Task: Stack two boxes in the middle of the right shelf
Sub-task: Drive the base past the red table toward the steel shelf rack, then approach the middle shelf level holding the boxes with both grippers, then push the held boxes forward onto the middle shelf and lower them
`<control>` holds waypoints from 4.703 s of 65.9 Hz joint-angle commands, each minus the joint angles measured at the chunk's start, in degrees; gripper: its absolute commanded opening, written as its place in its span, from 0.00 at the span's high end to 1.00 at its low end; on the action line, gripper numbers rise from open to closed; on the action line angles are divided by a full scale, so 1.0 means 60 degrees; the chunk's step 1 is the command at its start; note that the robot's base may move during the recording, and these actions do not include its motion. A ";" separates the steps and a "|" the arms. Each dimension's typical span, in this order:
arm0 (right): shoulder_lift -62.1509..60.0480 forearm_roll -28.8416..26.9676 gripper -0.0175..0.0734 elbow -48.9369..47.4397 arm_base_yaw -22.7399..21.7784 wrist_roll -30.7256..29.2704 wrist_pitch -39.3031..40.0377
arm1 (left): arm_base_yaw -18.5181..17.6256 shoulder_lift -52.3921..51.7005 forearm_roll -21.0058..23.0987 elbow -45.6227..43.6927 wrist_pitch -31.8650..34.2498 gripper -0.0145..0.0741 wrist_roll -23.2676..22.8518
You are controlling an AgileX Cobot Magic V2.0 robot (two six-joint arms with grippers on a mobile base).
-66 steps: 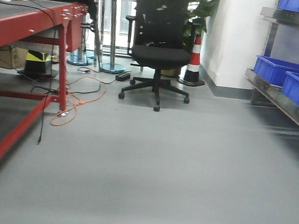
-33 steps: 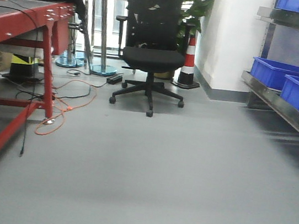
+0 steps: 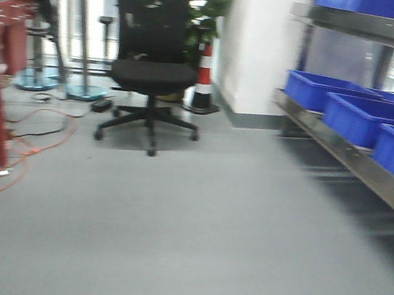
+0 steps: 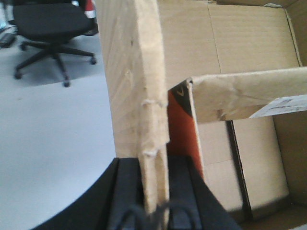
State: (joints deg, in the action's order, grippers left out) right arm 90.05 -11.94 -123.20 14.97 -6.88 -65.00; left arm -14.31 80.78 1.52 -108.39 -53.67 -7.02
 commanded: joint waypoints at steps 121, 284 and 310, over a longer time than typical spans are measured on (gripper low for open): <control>-0.0076 0.0120 0.98 -0.0108 -0.0085 -0.0112 0.0425 | 0.0051 -0.0134 0.0058 -0.0107 0.0626 0.96 0.0053; -0.0076 0.0120 0.98 -0.0108 -0.0085 -0.0112 0.0425 | 0.0051 -0.0134 -0.0131 -0.0107 0.0626 0.96 0.0053; -0.0076 0.0120 0.98 -0.0108 -0.0085 -0.0112 0.0425 | 0.0051 -0.0134 -0.0131 -0.0107 0.0626 0.96 0.0053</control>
State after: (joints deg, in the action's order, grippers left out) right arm 90.05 -11.94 -123.20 14.97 -6.94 -64.79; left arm -14.31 80.78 1.06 -108.39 -53.67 -7.02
